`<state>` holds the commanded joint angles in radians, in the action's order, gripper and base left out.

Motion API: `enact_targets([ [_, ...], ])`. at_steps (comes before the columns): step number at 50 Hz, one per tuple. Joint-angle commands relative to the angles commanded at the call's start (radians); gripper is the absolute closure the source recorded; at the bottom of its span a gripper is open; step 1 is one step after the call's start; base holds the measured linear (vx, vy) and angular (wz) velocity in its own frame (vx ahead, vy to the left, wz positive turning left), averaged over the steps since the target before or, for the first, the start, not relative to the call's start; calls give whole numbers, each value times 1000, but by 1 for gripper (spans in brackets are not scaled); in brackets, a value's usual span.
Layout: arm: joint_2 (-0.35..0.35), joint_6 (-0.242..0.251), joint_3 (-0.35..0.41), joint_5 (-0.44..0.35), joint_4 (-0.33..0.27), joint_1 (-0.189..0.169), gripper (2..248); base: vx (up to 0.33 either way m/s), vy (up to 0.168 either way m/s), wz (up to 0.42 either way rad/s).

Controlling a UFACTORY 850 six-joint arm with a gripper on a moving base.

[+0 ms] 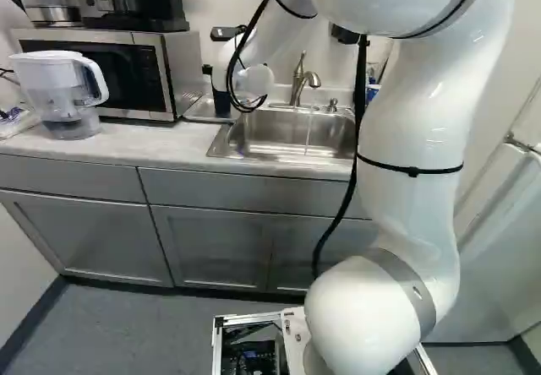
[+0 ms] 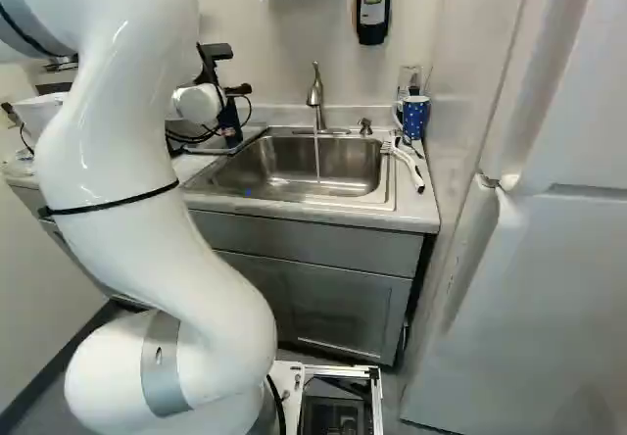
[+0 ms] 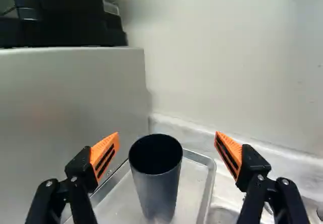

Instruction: Rinse the cup and place it in the tray

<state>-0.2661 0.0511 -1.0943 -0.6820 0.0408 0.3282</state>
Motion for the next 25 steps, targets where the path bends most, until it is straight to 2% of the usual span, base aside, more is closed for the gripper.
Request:
enact_targets([
  [25,81,0,37,65,0,-51,3,0,0,0],
])
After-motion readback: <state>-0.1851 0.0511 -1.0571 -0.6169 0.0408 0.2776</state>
